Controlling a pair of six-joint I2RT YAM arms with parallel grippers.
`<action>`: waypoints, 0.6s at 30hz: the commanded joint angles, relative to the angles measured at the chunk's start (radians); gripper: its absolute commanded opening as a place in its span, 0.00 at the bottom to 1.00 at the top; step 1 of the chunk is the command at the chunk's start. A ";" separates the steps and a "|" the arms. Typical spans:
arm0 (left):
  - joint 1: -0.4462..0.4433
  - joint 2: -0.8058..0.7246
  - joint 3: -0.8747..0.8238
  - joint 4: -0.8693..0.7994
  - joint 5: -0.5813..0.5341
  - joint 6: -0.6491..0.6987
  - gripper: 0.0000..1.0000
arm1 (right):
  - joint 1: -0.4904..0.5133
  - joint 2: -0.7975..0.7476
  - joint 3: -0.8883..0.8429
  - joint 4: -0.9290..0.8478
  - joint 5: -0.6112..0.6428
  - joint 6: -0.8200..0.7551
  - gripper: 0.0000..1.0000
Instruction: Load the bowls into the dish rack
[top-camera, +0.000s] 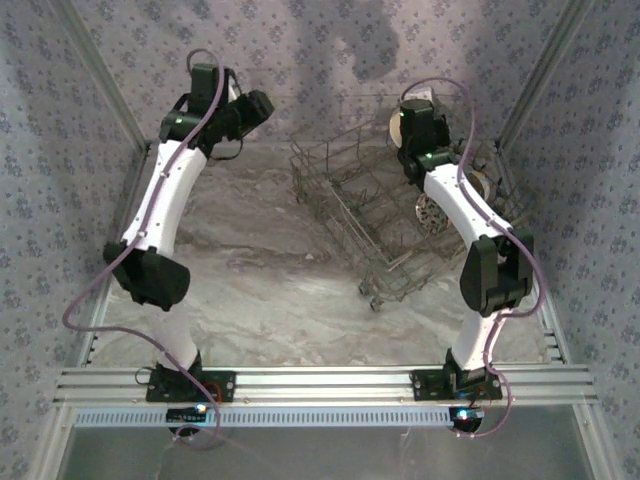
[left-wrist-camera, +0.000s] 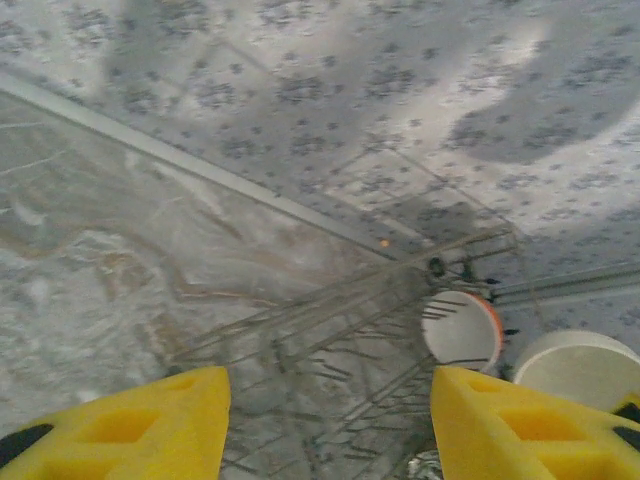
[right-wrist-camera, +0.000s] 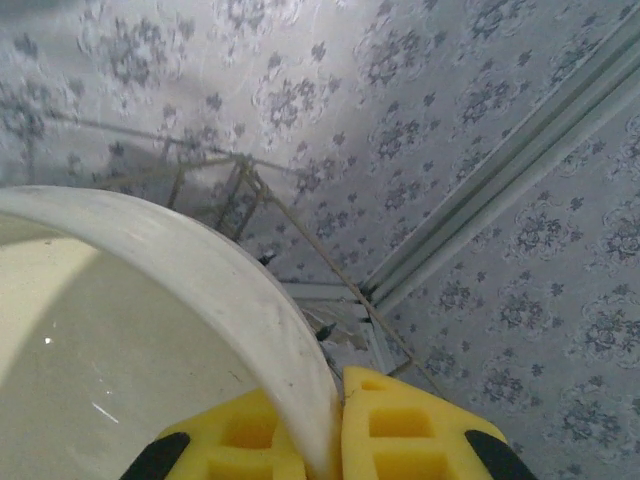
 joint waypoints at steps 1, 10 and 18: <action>0.051 -0.064 -0.102 0.093 0.056 0.028 0.56 | -0.005 0.036 0.097 -0.063 0.074 -0.040 0.00; 0.110 -0.026 -0.150 0.134 0.129 0.047 0.56 | 0.000 0.153 0.202 -0.141 0.164 -0.118 0.00; 0.125 0.014 -0.141 0.138 0.164 0.060 0.56 | 0.008 0.212 0.240 -0.157 0.244 -0.168 0.00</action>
